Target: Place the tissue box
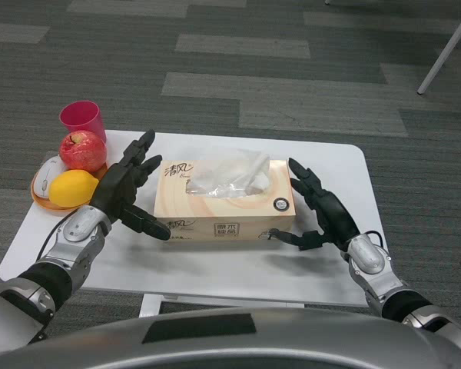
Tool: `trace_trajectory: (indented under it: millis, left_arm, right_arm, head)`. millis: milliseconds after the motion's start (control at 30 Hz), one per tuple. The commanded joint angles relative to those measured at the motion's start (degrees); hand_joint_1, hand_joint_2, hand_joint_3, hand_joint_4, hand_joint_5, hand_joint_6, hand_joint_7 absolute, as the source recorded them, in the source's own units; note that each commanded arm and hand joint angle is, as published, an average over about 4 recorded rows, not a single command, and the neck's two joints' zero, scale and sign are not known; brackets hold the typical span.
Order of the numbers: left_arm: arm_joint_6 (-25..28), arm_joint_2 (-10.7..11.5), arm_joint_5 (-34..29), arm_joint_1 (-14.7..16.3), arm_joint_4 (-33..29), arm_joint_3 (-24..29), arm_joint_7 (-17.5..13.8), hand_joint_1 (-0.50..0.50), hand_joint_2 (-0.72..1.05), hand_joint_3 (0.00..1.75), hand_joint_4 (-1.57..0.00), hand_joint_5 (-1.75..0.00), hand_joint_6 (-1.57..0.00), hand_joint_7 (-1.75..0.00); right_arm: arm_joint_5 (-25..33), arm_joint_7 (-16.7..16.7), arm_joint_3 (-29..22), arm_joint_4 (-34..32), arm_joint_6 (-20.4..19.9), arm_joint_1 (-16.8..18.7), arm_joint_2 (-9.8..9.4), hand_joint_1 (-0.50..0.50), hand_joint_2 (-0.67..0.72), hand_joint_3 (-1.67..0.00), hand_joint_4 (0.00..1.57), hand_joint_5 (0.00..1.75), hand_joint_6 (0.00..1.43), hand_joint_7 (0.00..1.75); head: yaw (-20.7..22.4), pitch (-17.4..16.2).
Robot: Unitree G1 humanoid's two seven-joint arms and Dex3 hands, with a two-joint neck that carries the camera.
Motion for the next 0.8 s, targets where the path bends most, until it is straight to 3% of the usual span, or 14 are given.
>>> trace_trajectory:
  millis: [33,367,533,800]
  left_arm:
    - [-0.4,0.1,-0.7,0.1,0.6,0.7,0.0,0.5,-0.19,0.0,0.0,-0.41,0.0,-0.07]
    - [-0.7,0.2,-2.1,0.5,0.5,1.4,-0.2,0.5,-0.19,0.0,0.0,-0.38,0.0,-0.07]
    - [-1.5,1.5,-9.9,1.4,-0.8,-0.6,-2.5,0.5,-0.17,0.0,0.0,-0.31,0.0,-0.07]
    - [-1.8,2.8,-11.1,3.5,-5.2,1.4,-4.8,0.5,-0.1,0.0,0.0,-0.31,0.0,-0.07]
  right_arm:
    - [-0.1,0.2,-0.8,0.1,-0.3,0.2,0.03,-0.44,-0.41,-0.63,0.0,0.39,0.0,0.07]
    - [0.0,0.3,-2.3,-0.2,-0.6,0.4,0.03,-0.46,-0.41,-0.63,0.0,0.39,0.0,0.07]
    - [0.0,0.6,-3.9,-1.0,-0.7,0.6,0.0,-0.46,-0.41,-0.63,0.0,0.39,0.0,0.07]
    - [0.0,1.9,-7.5,-4.3,-0.7,2.1,-0.41,-0.46,-0.41,-0.63,0.0,0.39,0.0,0.07]
  head:
    - [0.0,0.0]
    - [0.0,0.2]
    - [0.3,0.3]
    - [0.4,0.3]
